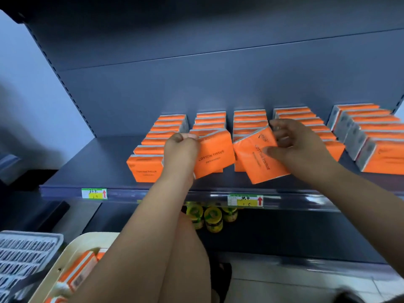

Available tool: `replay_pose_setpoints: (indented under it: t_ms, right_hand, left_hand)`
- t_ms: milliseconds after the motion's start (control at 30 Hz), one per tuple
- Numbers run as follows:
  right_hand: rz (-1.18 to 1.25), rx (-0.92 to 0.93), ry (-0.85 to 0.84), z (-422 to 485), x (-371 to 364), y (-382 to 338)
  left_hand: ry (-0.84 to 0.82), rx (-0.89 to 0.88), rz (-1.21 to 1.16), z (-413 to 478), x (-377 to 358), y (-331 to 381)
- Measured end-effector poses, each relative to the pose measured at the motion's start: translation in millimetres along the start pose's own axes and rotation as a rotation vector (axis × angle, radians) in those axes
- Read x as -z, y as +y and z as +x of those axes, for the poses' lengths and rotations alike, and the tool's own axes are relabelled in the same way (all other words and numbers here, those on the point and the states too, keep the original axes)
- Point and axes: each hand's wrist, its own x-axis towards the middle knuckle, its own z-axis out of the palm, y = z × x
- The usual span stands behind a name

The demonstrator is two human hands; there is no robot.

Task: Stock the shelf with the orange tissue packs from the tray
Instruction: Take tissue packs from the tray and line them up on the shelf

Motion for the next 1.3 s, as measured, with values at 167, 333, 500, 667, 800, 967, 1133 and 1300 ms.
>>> replay_pose_setpoints:
  t_ms: [167, 333, 500, 667, 800, 967, 1133, 1300]
  right_hand:
    - [-0.055, -0.01, -0.003, -1.4, 14.7, 9.0]
    - [-0.142, 0.051, -0.054, 0.6, 12.5, 6.4]
    - [-0.189, 0.106, -0.081, 2.2, 6.1, 1.2]
    - [-0.229, 0.136, -0.104, 3.1, 6.5, 2.0]
    - [-0.241, 0.109, -0.136, -0.4, 8.2, 4.7]
    - [-0.267, 0.085, -0.122, -0.9, 8.6, 10.7]
    - [-0.269, 0.093, -0.113, -2.8, 7.8, 5.8]
    - [-0.282, 0.1, -0.135, -6.8, 2.2, -2.4]
  left_hand:
    - [-0.093, -0.031, 0.083, 15.2, 10.7, -5.0]
    - [-0.216, -0.111, 0.272, 25.8, 21.8, -11.2]
    - [-0.267, -0.173, 0.361, 34.8, 32.1, -19.8]
    - [-0.319, -0.261, 0.454, 41.7, 46.8, -34.3]
    - [-0.312, -0.357, 0.567, 47.7, 54.0, -39.9]
    - [-0.311, -0.409, 0.643, 54.0, 52.2, -40.6]
    - [-0.352, -0.412, 0.668, 52.9, 47.2, -40.9]
    - [-0.326, -0.479, 0.755, 56.1, 45.4, -43.8]
